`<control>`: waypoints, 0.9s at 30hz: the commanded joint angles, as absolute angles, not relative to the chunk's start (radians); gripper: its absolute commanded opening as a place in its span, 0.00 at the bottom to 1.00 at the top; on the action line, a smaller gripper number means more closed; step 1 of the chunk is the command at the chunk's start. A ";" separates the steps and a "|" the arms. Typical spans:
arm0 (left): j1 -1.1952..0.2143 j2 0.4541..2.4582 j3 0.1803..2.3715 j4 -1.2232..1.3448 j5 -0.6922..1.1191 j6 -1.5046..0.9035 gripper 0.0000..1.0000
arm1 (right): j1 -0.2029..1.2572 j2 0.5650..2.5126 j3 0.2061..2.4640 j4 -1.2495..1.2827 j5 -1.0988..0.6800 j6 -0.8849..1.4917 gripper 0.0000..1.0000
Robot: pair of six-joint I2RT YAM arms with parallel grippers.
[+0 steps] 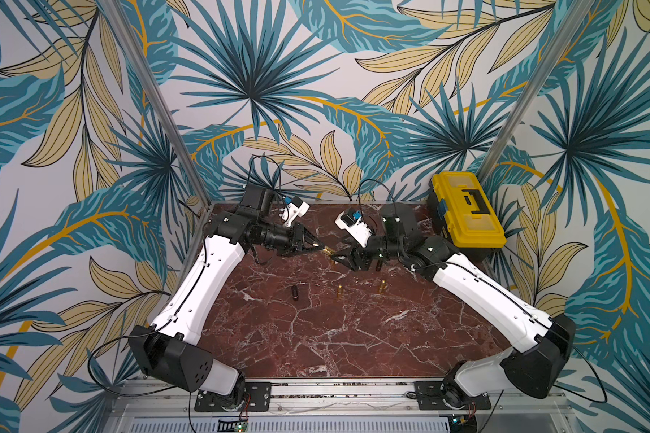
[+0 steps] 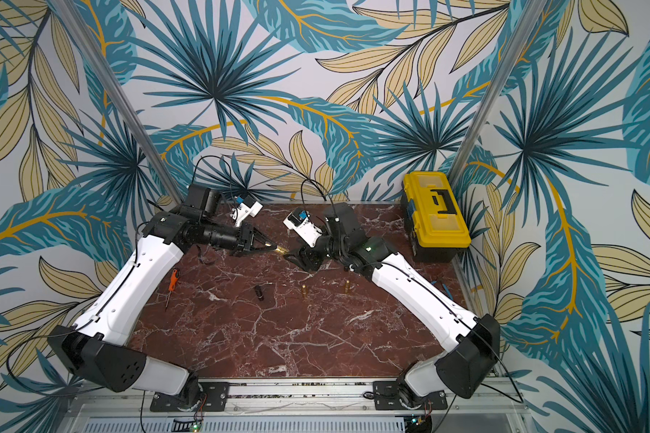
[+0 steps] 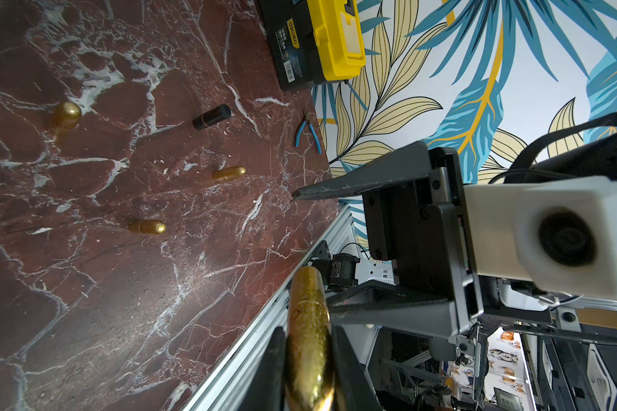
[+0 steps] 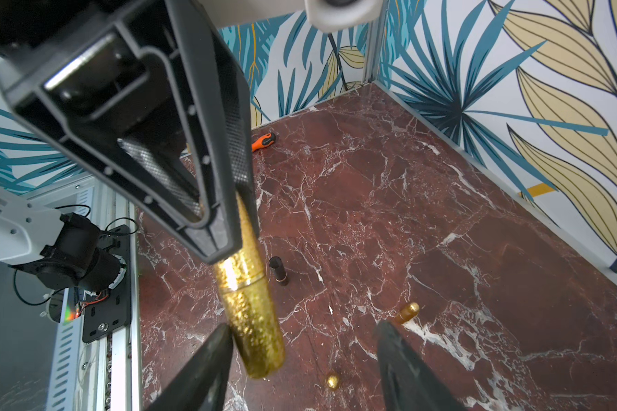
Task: Open the lipstick cap
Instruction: Open the cover of the lipstick.
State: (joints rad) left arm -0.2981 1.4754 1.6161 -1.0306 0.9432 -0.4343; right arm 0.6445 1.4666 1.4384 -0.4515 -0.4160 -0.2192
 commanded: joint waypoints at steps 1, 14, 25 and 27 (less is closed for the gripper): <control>-0.295 1.487 1.621 -1.040 0.972 -0.411 0.10 | 0.651 1.490 1.464 -0.465 -0.433 -0.235 0.63; -0.291 1.524 1.635 -1.052 0.966 -0.396 0.08 | 0.672 1.526 1.492 -0.478 -0.442 -0.239 0.47; -0.277 1.551 1.673 -1.054 0.971 -0.392 0.05 | 0.683 1.538 1.499 -0.516 -0.423 -0.246 0.41; -0.276 1.554 1.676 -1.054 0.977 -0.390 0.04 | 0.683 1.543 1.496 -0.519 -0.419 -0.245 0.48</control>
